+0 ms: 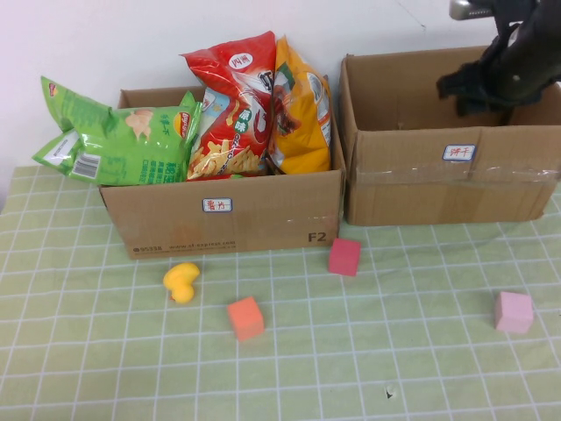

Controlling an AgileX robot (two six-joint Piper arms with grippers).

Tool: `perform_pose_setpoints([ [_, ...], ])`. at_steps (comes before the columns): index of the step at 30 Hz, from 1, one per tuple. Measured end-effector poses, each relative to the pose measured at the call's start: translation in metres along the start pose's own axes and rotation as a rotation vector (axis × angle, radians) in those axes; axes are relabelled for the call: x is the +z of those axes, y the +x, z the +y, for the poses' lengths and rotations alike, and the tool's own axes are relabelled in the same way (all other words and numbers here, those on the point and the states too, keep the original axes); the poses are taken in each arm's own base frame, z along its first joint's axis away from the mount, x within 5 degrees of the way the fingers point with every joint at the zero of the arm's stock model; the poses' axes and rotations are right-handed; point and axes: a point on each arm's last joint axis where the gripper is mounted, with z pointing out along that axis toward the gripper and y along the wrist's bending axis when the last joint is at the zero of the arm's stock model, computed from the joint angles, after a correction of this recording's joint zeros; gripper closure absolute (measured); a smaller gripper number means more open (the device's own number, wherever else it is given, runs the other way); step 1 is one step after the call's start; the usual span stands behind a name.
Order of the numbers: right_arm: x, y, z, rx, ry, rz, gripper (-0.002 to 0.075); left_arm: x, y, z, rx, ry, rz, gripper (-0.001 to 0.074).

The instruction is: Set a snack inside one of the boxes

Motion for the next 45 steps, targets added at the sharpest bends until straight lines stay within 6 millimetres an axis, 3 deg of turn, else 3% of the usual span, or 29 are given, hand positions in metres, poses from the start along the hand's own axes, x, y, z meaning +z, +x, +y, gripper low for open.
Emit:
perform_pose_setpoints([
  [2,-0.013,0.003,0.000,-0.043,-0.005,0.055,0.0551,0.000,0.000,0.000,0.000,0.000,0.000,0.0737],
  [5,-0.038,0.004,0.000,-0.060,-0.014,0.083,0.0675,0.000,0.000,0.000,0.000,0.000,0.000,0.0737],
  [13,-0.136,0.007,0.018,-0.089,-0.248,-0.063,0.0724,0.000,0.000,0.000,0.000,0.000,0.002,0.0737],
  [16,-0.172,0.024,0.026,-0.105,-0.370,-0.167,0.0726,0.000,0.000,0.000,0.000,0.000,0.002,0.0737],
  [20,-0.213,0.065,0.032,-0.122,-0.461,-0.306,0.0727,0.000,0.000,0.000,0.000,0.000,0.002,0.0737],
  [30,-0.262,0.197,0.024,-0.309,-0.402,-0.466,0.0727,0.000,0.000,0.000,0.000,0.000,0.002,0.0737],
  [36,-0.263,0.263,0.016,-0.361,-0.321,-0.524,0.0728,0.000,0.000,0.000,0.000,0.000,0.002,0.0737],
  [45,-0.252,0.333,0.009,-0.334,-0.247,-0.691,0.0728,0.000,0.000,0.000,0.000,0.000,0.002,0.0737],
])
